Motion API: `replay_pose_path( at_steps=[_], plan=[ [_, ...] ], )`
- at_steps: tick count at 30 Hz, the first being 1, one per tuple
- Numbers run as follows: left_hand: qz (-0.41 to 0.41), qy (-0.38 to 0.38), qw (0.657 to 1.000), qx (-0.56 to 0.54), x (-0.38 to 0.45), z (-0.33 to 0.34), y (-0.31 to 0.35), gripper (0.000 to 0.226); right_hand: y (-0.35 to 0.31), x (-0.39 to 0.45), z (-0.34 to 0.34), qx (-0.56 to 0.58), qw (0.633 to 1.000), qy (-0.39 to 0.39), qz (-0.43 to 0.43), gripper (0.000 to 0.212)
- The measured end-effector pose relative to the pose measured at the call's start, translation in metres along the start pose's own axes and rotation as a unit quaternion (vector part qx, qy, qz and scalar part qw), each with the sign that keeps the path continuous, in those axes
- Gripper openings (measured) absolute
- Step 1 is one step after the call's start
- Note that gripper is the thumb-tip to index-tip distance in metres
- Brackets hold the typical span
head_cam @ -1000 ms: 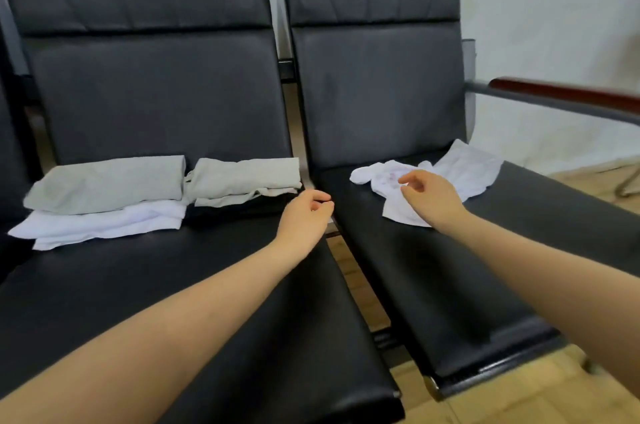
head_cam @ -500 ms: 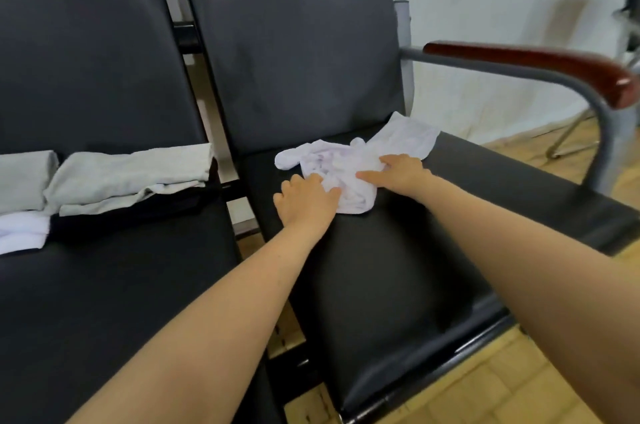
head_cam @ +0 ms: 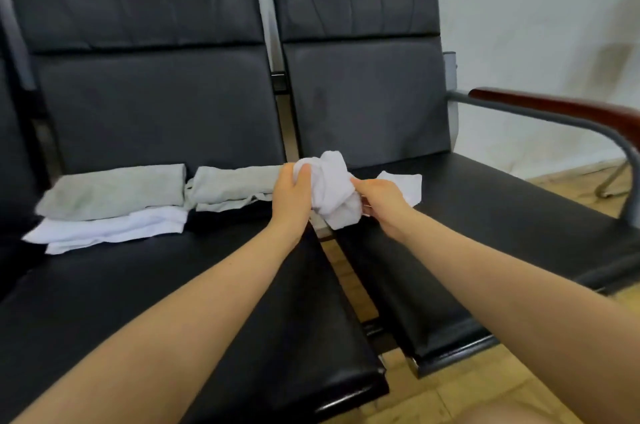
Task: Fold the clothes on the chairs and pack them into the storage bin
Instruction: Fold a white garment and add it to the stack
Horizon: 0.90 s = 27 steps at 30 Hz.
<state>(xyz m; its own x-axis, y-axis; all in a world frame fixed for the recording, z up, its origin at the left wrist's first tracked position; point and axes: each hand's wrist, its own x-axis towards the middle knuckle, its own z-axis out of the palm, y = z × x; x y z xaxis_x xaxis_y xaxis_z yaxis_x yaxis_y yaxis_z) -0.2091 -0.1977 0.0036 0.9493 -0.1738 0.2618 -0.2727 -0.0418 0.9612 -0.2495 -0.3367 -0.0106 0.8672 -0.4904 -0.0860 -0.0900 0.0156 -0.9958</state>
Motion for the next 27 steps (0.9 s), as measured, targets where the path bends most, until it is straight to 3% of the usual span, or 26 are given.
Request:
replay_pose_path(
  at_steps=[3, 7, 10, 14, 16, 19, 21, 24, 27],
  plan=[
    [0.017, 0.050, 0.999, 0.012, 0.000, -0.060, 0.032, 0.022, -0.039, -0.030, 0.061, 0.089, 0.995, -0.036, 0.029, 0.025],
    [0.038, 0.108, 0.993, 0.012, -0.010, -0.139, 0.050, 0.025, -0.063, -0.070, 0.129, 0.082, 0.988, -0.128, 0.021, 0.018],
    [-0.015, 0.128, 0.992, -0.001, -0.018, -0.187, 0.036, 0.023, -0.061, -0.085, 0.164, 0.105, 0.978, -0.175, 0.042, 0.011],
    [-0.161, 0.145, 0.976, -0.031, -0.025, -0.236, 0.008, 0.022, -0.040, -0.082, 0.184, 0.067, 0.983, -0.162, 0.047, 0.014],
    [-0.196, 0.156, 0.967, -0.034, -0.033, -0.255, -0.004, 0.017, -0.029, -0.076, 0.182, 0.073, 0.988, -0.130, 0.044, 0.017],
    [-0.237, 0.157, 0.956, -0.069, -0.046, -0.282, -0.024, 0.018, -0.024, -0.071, 0.177, 0.082, 0.994, -0.064, 0.035, 0.005],
    [-0.249, 0.147, 0.949, -0.123, -0.054, -0.293, -0.036, 0.024, -0.021, -0.072, 0.176, 0.044, 0.996, -0.069, 0.033, 0.008],
    [-0.235, 0.112, 0.954, -0.152, -0.058, -0.298, -0.040, 0.011, -0.010, -0.085, 0.184, -0.081, 0.984, -0.155, -0.031, 0.008],
    [-0.205, 0.061, 0.961, -0.177, -0.052, -0.295, -0.029, 0.018, 0.005, -0.099, 0.202, -0.249, 0.919, -0.274, -0.134, 0.022]
  ],
)
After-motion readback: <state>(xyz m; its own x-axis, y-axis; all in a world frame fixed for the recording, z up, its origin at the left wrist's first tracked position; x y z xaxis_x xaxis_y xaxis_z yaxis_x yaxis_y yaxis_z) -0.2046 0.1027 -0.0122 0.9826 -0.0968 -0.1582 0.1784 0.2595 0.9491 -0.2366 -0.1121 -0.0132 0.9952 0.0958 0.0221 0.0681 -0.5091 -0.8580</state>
